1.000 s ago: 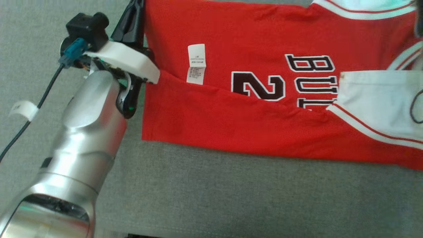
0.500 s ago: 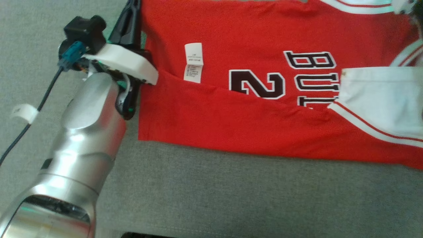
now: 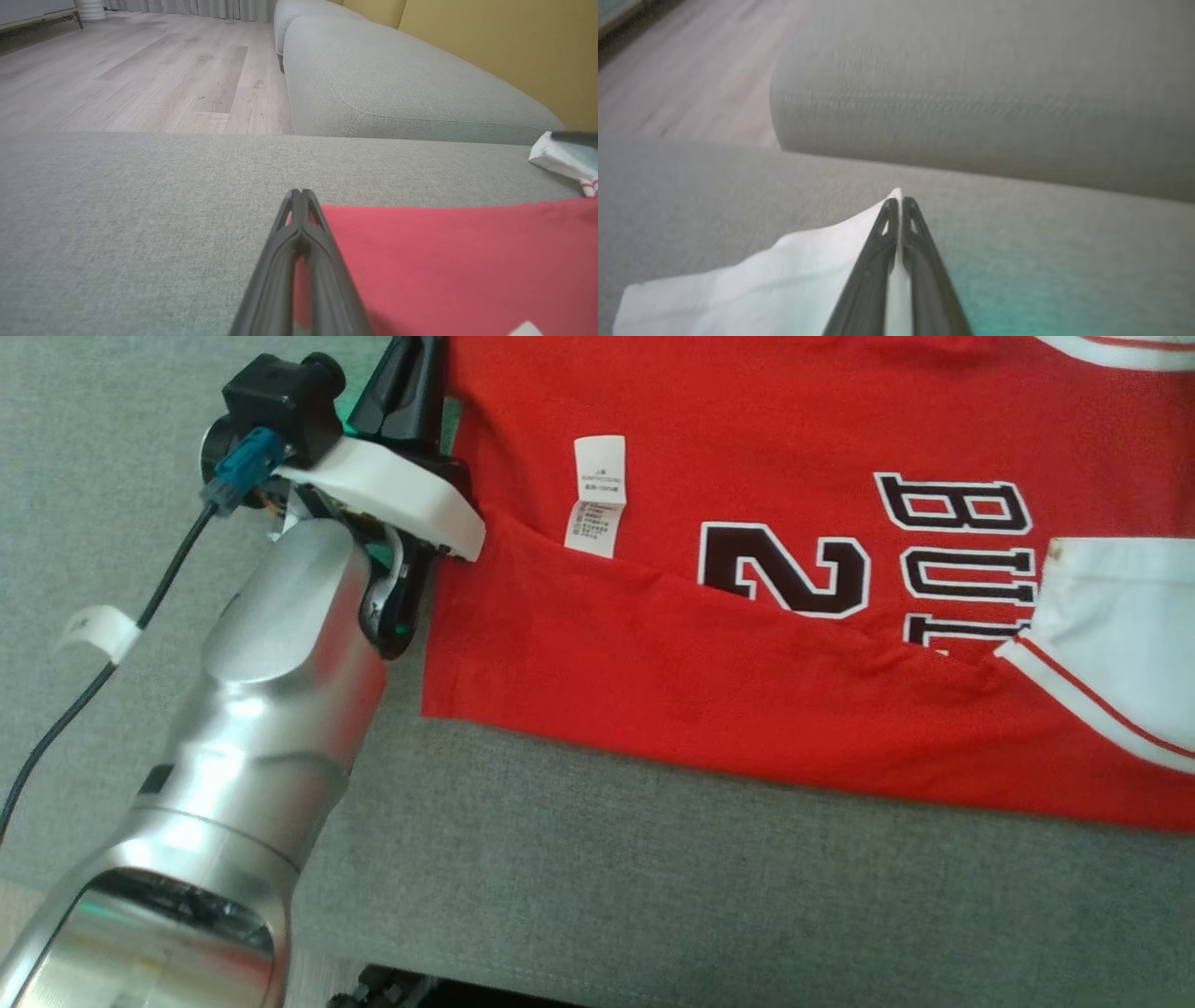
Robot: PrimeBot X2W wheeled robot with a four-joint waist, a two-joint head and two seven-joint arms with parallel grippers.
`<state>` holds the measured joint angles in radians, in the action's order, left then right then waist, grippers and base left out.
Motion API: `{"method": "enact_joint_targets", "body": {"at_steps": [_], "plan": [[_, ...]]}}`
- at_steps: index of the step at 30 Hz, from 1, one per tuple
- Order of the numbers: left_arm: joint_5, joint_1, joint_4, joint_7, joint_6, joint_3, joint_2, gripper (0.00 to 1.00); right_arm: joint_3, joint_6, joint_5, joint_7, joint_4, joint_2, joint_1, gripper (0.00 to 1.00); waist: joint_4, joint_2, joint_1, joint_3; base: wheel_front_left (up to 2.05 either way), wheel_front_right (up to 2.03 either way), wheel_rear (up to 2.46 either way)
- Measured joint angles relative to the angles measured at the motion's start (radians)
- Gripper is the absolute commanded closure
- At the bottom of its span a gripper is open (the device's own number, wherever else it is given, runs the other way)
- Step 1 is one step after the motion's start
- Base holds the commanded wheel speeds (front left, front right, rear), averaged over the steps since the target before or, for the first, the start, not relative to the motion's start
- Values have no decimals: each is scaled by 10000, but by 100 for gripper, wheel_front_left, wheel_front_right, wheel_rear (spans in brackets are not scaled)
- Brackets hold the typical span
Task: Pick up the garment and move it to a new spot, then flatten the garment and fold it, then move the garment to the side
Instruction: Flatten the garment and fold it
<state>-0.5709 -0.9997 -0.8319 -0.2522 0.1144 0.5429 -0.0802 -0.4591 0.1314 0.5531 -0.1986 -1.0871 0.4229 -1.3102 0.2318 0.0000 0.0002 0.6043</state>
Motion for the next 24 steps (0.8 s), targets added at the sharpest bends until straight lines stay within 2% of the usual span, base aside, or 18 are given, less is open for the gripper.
{"method": "enact_joint_targets", "body": {"at_steps": [3, 7, 11, 15, 17, 18, 24], "plan": [[0, 1, -31, 0, -2, -61, -35, 100, 368, 0, -359, 1664, -52, 92, -170, 100, -126, 0, 0, -71, 0, 0, 0], [2, 44, -23, 0, -40, -326, -163, 100, 581, 0, -117, 2813, 75, -138, -254, 100, -373, 0, -1, -306, 0, 0, 0], [194, 488, 326, -15, -309, -757, -445, 100, 539, 0, 738, 3601, 968, -387, 445, 100, -750, 0, -3, -607, 0, 0, 0], [708, 1628, 1172, -15, -773, -1513, -744, 100, 153, 0, 1655, 4050, 2201, -274, 2160, 100, -1222, 0, -2, -953, 0, 0, 0], [1049, 2324, 1712, -15, -918, -1866, -777, 100, 67, 0, 2188, 4186, 2886, -213, 3275, 100, -1430, 0, -3, -1186, 0, 0, 0], [1448, 3057, 2257, -15, -982, -2255, -794, 100, 65, 0, 2667, 4293, 3597, -113, 4333, 100, -1641, 1, -3, -1404, 0, 0, 0], [2288, 5365, 3256, -15, -1085, -3457, -539, 100, 247, 0, 3758, 4431, 5078, -92, 7185, 100, -2177, 0, -3, -2062, 0, 0, 0]]}}
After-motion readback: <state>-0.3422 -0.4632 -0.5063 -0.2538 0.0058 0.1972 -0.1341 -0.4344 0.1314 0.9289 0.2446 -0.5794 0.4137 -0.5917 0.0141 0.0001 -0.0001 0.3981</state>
